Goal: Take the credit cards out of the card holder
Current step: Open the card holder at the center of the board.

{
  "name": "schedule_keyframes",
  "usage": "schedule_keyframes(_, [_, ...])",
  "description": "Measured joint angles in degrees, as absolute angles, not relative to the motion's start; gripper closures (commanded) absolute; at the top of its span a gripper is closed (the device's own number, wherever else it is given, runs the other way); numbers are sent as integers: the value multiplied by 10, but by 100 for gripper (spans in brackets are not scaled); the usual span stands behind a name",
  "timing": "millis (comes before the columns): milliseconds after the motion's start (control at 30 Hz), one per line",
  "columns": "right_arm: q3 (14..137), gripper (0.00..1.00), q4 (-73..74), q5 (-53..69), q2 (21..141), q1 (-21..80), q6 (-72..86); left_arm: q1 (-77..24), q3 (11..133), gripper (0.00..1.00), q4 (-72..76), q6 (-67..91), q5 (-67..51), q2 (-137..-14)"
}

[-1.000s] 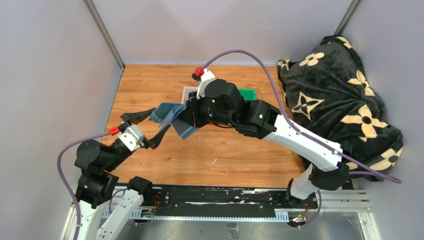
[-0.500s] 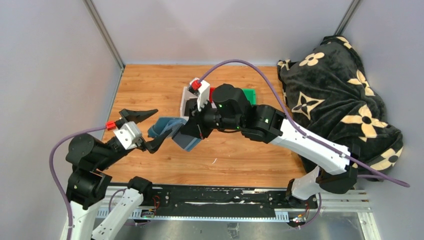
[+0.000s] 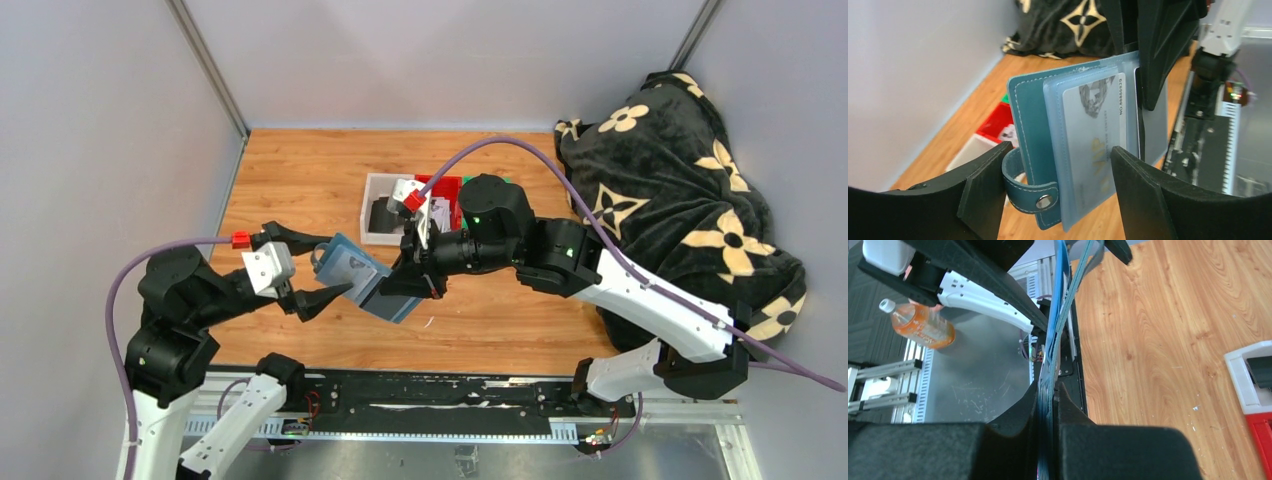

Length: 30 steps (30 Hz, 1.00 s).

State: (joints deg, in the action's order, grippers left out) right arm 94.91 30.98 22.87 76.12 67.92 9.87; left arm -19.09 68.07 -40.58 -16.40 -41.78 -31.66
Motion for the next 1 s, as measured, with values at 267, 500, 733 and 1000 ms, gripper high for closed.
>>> schedule_keyframes(267, [950, 100, 332, 274, 760, 679, 56, -191, 725, 43, -470, -117, -513, -376])
schedule_keyframes(500, [954, 100, 351, 301, 759, 679, 23, -191, 735, 49, -500, -74, -598, -406])
schedule_keyframes(733, [967, 100, 365, 328, 762, 677, -6, -191, 735, 70, -502, -35, -654, -418])
schedule_keyframes(1000, [969, 100, 364, 374, 770, 654, -20, -191, 736, 70, -503, -19, -667, -419])
